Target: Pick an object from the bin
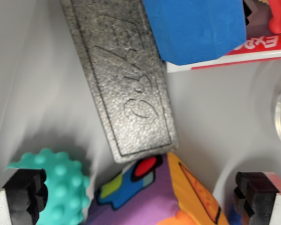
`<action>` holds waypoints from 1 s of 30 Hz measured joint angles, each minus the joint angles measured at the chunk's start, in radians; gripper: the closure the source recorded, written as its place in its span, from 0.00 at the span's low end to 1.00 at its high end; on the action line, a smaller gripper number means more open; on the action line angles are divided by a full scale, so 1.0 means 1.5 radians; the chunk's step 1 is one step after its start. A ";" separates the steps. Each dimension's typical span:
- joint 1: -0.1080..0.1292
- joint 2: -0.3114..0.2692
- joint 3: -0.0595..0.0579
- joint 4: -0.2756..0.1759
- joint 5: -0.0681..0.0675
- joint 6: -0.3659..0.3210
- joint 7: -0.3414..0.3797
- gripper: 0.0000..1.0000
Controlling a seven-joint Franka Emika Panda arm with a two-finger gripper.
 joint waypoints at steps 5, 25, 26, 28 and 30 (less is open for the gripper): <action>0.000 0.029 0.000 0.004 0.001 0.024 0.000 0.00; -0.002 0.109 0.002 0.026 0.003 0.083 0.000 0.00; -0.002 0.111 0.002 0.027 0.003 0.084 0.000 0.00; -0.002 0.115 0.003 0.028 0.003 0.087 0.000 0.00; -0.002 0.118 0.003 0.029 0.003 0.088 0.000 0.00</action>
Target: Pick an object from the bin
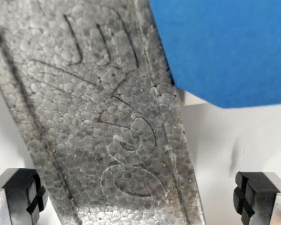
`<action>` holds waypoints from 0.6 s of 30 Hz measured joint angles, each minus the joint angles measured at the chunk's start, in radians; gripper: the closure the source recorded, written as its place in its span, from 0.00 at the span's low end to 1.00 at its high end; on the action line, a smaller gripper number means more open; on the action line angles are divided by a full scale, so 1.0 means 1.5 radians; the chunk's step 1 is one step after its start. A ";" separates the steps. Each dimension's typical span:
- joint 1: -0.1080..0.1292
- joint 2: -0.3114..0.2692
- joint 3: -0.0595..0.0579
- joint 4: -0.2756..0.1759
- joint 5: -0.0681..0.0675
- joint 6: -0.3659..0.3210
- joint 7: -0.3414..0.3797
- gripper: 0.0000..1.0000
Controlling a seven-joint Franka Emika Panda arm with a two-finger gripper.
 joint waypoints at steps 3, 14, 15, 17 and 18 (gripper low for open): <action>0.000 0.001 0.000 0.001 0.000 0.000 0.000 1.00; 0.000 0.001 0.000 0.001 0.000 0.000 0.000 1.00; 0.000 0.001 0.000 0.001 0.000 0.000 0.000 1.00; 0.000 0.001 0.000 0.001 0.000 0.000 0.000 1.00; 0.000 0.001 0.000 0.001 0.000 0.000 0.000 1.00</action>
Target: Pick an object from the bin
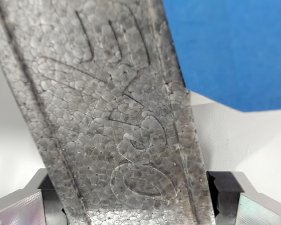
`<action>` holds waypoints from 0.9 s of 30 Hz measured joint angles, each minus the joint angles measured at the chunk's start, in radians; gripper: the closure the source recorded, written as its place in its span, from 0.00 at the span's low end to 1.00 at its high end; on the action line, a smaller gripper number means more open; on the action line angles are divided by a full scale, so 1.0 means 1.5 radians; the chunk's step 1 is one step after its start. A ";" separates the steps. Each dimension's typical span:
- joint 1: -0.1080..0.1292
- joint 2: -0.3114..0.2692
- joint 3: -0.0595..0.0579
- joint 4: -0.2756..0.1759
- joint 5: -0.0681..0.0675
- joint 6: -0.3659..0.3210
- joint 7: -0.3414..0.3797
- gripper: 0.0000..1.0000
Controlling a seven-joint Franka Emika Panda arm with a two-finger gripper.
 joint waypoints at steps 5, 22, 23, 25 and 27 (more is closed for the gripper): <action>0.000 0.000 0.000 0.000 0.000 0.000 0.000 1.00; 0.000 -0.013 0.000 -0.004 0.000 -0.005 0.000 1.00; 0.000 -0.016 0.000 -0.005 0.000 -0.007 0.000 1.00; 0.000 -0.021 0.000 -0.007 0.000 -0.011 0.000 1.00; 0.000 -0.029 0.000 -0.009 0.000 -0.016 0.000 1.00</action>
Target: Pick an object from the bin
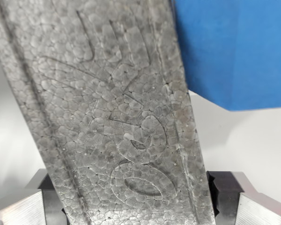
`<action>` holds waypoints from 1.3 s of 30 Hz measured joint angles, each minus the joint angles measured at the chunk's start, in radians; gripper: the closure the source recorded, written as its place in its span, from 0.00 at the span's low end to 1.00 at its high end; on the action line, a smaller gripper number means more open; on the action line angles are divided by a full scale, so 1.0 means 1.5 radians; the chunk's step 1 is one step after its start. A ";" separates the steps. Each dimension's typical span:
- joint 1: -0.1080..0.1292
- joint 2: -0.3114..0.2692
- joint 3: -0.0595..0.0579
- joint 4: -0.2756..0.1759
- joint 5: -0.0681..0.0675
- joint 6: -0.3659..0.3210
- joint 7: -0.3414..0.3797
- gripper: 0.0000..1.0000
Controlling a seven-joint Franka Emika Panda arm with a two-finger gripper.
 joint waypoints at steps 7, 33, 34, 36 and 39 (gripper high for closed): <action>0.000 -0.027 0.000 -0.008 0.000 -0.019 0.000 1.00; 0.002 -0.155 -0.003 -0.020 -0.001 -0.133 0.001 1.00; 0.002 -0.160 -0.003 -0.020 -0.002 -0.140 0.001 1.00; 0.002 -0.171 -0.004 -0.018 -0.002 -0.151 0.001 1.00; 0.002 -0.183 -0.004 -0.016 -0.002 -0.166 0.001 1.00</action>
